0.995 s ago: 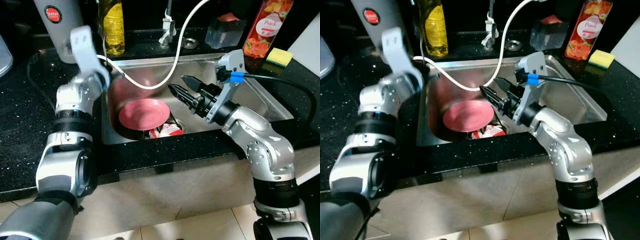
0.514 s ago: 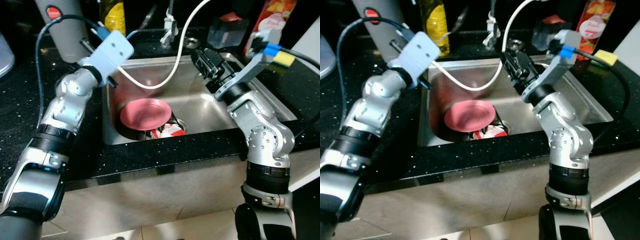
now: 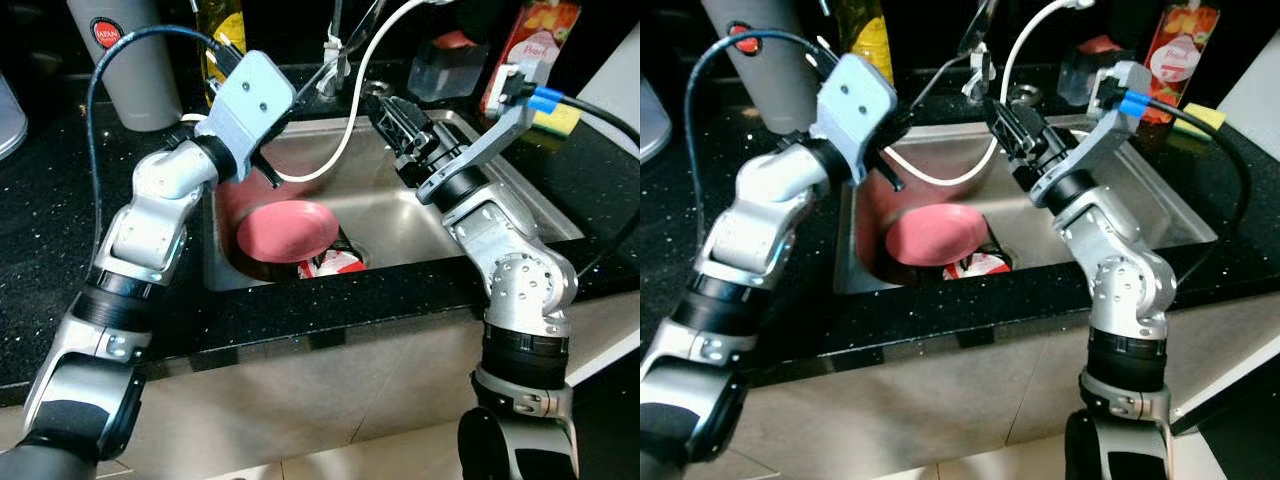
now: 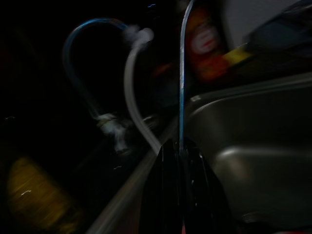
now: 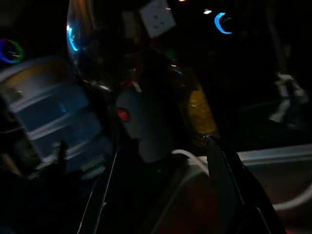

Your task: Kitchen organization

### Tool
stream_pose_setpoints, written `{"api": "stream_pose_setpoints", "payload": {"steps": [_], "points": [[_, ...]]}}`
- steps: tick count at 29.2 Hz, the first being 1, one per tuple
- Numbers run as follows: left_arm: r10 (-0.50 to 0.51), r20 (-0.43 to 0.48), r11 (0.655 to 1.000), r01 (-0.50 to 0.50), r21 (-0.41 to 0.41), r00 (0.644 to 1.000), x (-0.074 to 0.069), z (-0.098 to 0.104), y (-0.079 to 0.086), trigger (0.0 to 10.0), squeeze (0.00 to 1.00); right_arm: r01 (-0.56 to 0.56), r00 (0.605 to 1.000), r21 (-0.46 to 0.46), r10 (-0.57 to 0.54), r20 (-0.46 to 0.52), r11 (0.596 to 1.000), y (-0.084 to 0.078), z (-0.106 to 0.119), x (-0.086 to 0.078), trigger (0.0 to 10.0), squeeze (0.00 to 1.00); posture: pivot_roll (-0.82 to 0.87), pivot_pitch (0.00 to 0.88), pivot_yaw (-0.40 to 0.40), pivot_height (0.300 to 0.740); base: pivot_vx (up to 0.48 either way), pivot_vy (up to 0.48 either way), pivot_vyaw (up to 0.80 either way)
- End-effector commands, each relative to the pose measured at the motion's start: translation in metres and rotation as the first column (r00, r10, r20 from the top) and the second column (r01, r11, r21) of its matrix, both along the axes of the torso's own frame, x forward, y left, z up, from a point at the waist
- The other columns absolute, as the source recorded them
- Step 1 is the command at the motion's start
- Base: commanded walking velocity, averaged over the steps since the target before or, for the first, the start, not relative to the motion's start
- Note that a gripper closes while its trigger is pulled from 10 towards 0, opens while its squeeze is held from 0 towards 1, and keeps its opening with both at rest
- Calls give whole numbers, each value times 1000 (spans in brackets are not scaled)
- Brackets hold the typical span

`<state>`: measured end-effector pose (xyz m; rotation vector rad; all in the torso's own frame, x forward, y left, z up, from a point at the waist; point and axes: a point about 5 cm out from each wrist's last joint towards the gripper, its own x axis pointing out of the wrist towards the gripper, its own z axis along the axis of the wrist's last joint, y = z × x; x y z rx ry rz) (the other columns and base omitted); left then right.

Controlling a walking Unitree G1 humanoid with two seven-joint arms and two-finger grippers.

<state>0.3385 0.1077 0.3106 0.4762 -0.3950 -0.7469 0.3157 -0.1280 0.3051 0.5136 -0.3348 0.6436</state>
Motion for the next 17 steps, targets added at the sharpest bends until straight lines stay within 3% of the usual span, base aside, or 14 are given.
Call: {"api": "stream_pose_setpoints", "payload": {"steps": [1,8,17], "points": [[-56,-60,998,55,-15,997,-3,-6,-3,10000,0,-29,999,10,29,22,1000,2,5,-4,10000,0,50,4,5,740,0,0,0],[-123,-138,992,118,-42,983,-6,-9,-7,10000,0,-56,998,-21,57,40,998,7,5,-7,10000,0,49,6,4,740,0,0,0],[-192,-186,981,185,-51,964,-14,-10,-12,10000,0,17,999,-127,-13,39,992,8,1,-4,10000,0,47,11,4,740,0,0,0]]}}
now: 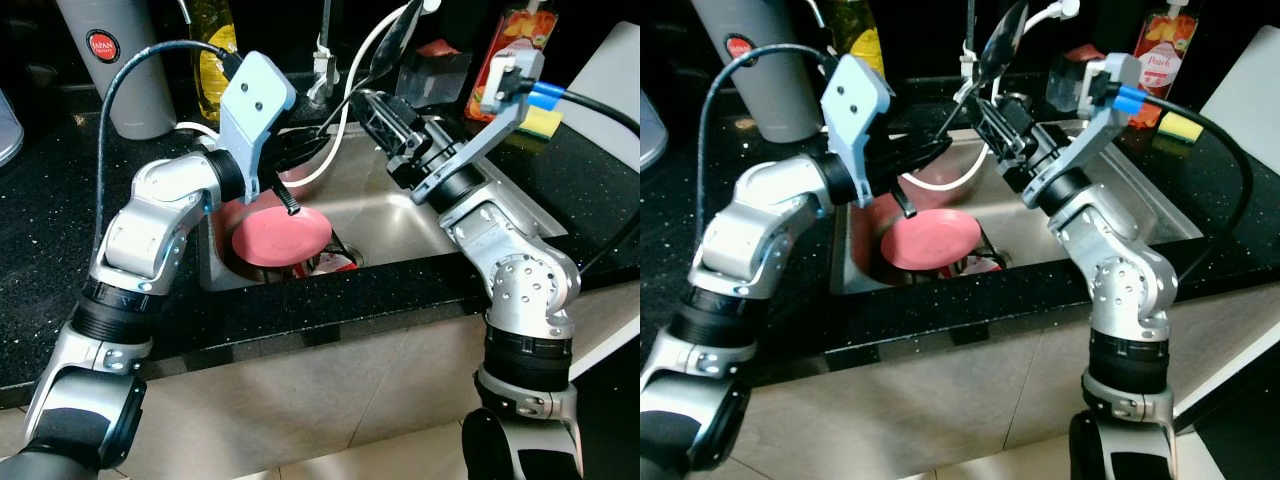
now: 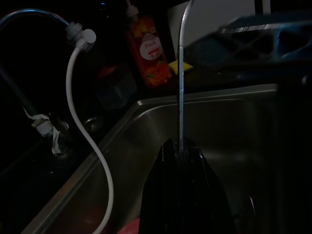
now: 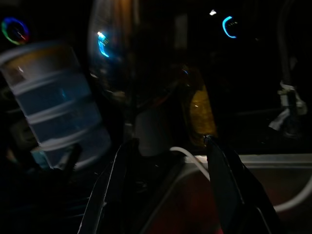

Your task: Kitchen organization

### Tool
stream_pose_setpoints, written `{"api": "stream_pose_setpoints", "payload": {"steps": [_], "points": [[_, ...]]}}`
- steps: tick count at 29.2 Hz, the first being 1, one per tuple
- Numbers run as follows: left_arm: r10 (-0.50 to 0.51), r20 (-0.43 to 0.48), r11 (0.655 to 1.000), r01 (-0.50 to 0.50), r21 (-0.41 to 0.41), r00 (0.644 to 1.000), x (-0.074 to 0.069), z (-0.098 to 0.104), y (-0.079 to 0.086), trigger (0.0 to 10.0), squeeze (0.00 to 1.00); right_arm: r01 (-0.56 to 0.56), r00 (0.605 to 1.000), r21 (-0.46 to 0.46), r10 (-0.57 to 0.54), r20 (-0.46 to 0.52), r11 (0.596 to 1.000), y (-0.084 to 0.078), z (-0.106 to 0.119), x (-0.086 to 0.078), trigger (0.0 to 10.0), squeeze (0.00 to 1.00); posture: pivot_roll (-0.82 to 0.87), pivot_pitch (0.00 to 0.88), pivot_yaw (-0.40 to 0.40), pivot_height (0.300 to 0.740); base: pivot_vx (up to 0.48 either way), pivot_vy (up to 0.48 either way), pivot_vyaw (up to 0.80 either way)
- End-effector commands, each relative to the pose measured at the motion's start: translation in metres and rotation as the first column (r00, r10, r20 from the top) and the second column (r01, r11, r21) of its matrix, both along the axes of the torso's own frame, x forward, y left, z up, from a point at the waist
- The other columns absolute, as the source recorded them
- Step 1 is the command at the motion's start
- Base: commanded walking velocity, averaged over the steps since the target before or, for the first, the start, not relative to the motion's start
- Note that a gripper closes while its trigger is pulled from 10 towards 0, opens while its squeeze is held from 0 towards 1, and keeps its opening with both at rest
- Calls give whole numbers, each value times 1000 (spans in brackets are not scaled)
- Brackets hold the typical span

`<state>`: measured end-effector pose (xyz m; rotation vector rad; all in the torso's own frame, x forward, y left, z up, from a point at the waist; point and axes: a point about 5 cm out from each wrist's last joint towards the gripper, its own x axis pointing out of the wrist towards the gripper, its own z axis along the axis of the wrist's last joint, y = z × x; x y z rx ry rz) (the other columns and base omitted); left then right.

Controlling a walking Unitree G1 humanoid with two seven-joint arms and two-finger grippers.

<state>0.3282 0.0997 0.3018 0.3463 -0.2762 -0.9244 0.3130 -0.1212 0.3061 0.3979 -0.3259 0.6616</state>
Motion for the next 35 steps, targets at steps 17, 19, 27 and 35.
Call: {"api": "stream_pose_setpoints", "payload": {"steps": [17,19,27,35], "points": [[-11,-29,1000,11,-17,1000,-1,2,-1,10000,0,-14,999,-7,15,40,1000,2,3,-5,10000,0,45,12,1,740,0,0,0],[84,-30,993,-86,-86,996,10,11,10,10000,0,-9,999,-3,9,35,1000,0,3,-5,10000,0,44,12,1,740,0,0,0],[88,-36,991,-91,-102,995,10,13,13,10000,0,-26,999,3,26,46,1000,1,4,-6,10000,1000,43,9,-1,740,0,0,0],[61,-50,993,-66,-101,997,8,8,5,10000,0,-74,995,-9,74,70,997,6,7,-11,10000,522,40,8,-1,740,0,0,0]]}}
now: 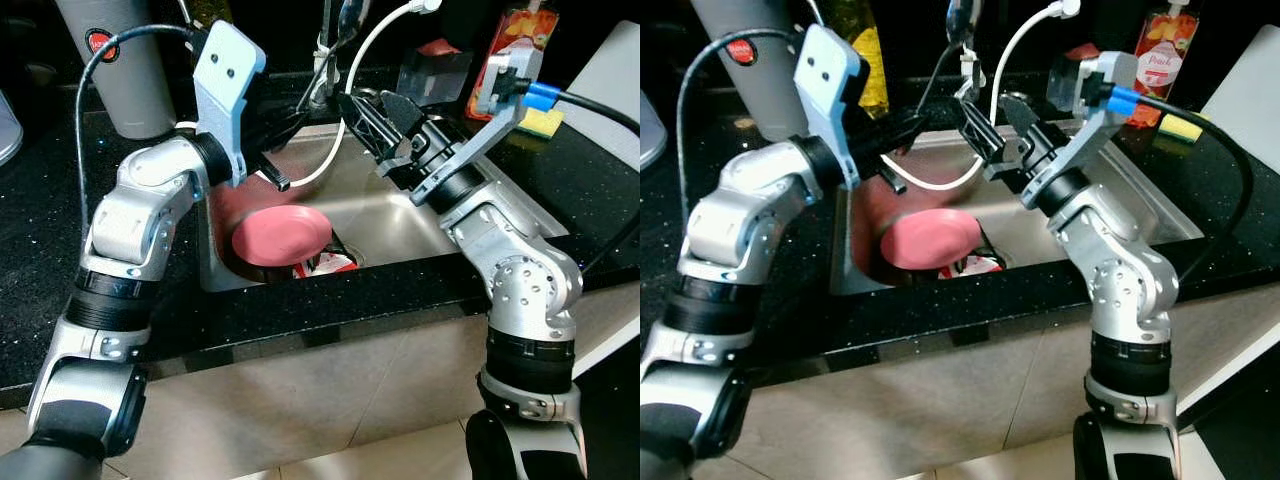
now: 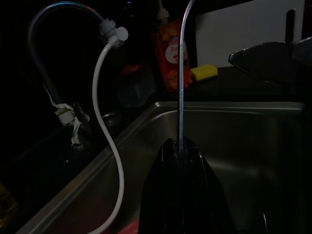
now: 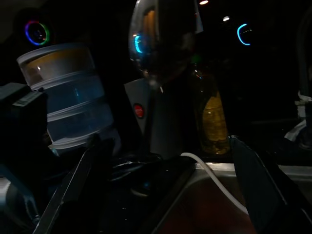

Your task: Kitchen organization

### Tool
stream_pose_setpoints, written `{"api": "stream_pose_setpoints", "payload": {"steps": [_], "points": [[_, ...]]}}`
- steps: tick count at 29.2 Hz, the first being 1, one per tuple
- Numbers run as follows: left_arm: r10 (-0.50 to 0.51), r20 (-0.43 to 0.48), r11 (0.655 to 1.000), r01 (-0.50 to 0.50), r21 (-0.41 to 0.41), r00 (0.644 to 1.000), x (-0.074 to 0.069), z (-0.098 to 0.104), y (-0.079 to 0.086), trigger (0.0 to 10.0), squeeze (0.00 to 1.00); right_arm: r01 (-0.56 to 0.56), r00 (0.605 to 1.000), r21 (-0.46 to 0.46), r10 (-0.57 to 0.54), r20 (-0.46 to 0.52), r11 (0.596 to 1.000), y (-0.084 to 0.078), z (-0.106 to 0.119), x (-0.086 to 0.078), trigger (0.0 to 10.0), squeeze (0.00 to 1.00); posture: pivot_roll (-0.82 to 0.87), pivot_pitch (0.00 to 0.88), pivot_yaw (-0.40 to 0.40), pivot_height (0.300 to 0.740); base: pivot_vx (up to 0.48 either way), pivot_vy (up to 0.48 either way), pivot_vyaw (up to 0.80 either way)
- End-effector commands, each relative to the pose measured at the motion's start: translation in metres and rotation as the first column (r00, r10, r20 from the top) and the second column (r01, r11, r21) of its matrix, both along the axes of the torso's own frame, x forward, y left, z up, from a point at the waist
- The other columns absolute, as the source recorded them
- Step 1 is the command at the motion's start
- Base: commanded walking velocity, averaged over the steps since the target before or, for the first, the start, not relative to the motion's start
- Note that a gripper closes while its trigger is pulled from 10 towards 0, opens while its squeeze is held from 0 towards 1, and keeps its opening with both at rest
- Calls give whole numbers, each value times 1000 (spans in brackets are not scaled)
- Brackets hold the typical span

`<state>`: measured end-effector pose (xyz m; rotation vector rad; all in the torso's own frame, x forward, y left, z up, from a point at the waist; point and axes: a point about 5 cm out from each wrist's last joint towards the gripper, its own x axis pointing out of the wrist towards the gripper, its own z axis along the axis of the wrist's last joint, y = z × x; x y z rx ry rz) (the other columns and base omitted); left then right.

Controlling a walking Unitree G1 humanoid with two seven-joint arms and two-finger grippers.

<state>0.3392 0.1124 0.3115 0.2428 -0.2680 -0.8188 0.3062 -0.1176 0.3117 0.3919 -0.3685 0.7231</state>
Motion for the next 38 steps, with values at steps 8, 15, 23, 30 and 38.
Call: {"api": "stream_pose_setpoints", "payload": {"steps": [8,15,23,30,38], "points": [[-154,-23,988,154,4,988,-15,-6,-23,10000,0,-27,999,-12,27,16,1000,4,1,-4,10000,0,40,6,-2,740,0,0,0],[-273,-25,962,274,15,962,-30,-8,-32,10000,0,-12,1000,-3,12,11,1000,2,1,-2,10000,0,37,5,-1,740,0,0,0],[-218,-26,974,219,59,976,-24,-11,-23,10000,0,69,998,51,-68,-7,996,-10,4,6,0,0,38,0,-1,740,0,0,0],[-193,-14,979,194,56,981,-22,-9,-22,10000,0,77,997,60,-77,-6,995,-12,4,7,0,0,41,0,0,740,0,0,0],[-164,3,985,164,48,986,-21,-7,-22,10000,1000,76,997,60,-75,-9,995,-10,3,7,3608,0,54,0,0,740,0,0,0]]}}
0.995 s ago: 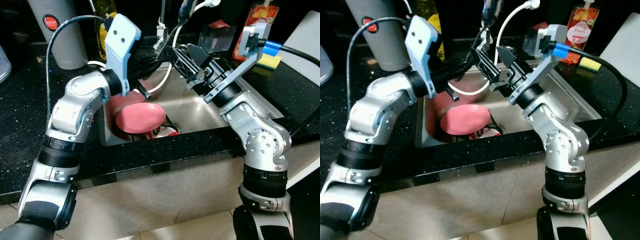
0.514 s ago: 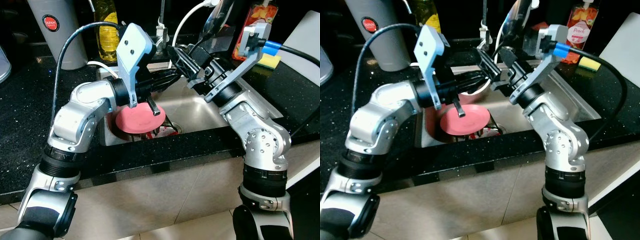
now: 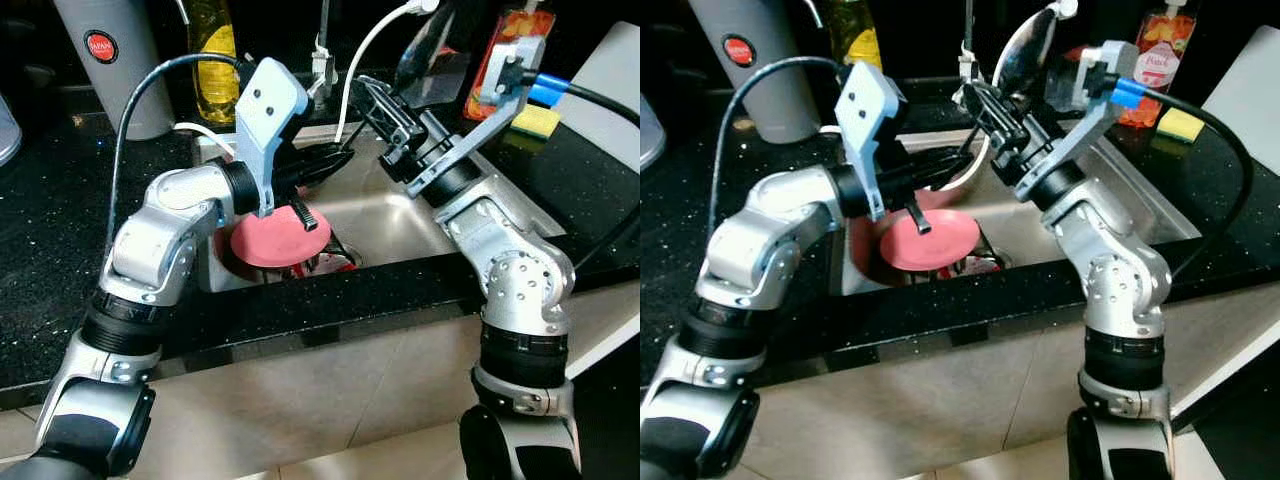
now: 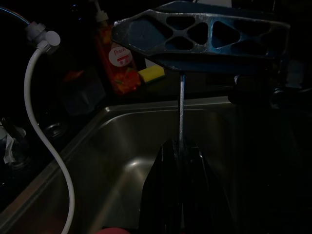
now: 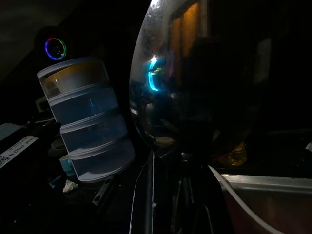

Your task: Kitchen organization

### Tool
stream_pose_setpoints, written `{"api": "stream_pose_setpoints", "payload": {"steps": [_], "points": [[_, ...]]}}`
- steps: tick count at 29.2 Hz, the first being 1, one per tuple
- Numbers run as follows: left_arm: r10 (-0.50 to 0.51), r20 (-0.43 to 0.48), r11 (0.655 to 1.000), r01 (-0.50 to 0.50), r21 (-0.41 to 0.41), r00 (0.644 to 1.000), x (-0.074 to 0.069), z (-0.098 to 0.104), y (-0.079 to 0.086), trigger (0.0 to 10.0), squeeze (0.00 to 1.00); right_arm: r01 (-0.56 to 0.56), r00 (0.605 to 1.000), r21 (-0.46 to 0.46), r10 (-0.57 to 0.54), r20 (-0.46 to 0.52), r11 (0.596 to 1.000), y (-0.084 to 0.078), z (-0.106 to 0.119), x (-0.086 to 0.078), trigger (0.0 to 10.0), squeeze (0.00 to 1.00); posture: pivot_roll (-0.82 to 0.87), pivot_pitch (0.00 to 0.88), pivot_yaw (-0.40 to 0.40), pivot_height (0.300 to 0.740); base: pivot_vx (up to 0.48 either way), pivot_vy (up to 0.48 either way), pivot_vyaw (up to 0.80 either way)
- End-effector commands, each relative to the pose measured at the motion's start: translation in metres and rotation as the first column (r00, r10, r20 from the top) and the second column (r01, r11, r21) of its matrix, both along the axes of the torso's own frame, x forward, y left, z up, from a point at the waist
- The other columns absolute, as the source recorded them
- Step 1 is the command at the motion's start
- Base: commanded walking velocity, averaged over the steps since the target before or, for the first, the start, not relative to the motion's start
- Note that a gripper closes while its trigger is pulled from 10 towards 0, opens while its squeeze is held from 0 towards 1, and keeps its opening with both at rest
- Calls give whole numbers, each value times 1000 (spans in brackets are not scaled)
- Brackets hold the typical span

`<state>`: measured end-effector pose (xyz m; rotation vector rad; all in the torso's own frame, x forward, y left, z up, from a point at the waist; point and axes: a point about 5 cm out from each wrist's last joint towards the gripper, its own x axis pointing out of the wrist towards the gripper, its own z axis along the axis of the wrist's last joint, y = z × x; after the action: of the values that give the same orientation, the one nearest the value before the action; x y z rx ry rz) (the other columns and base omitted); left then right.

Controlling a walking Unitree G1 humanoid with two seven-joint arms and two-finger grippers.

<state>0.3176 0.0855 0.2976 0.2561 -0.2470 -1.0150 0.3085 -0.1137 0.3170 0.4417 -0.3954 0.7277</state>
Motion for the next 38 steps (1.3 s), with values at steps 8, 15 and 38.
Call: {"api": "stream_pose_setpoints", "payload": {"steps": [8,15,38], "points": [[97,40,992,-93,-91,994,7,20,13,10000,102,90,995,-3,-90,-38,996,-10,-7,9,10000,0,75,0,-9,740,0,0,0],[67,32,985,-61,-161,997,-11,33,39,10000,0,237,956,-130,-255,-144,963,-12,-33,36,10000,0,123,0,-40,740,0,0,0],[286,-450,942,-161,295,846,0,-39,62,10000,0,291,863,-483,-445,-240,826,31,-123,83,10000,1000,241,0,-42,740,0,0,0]]}}
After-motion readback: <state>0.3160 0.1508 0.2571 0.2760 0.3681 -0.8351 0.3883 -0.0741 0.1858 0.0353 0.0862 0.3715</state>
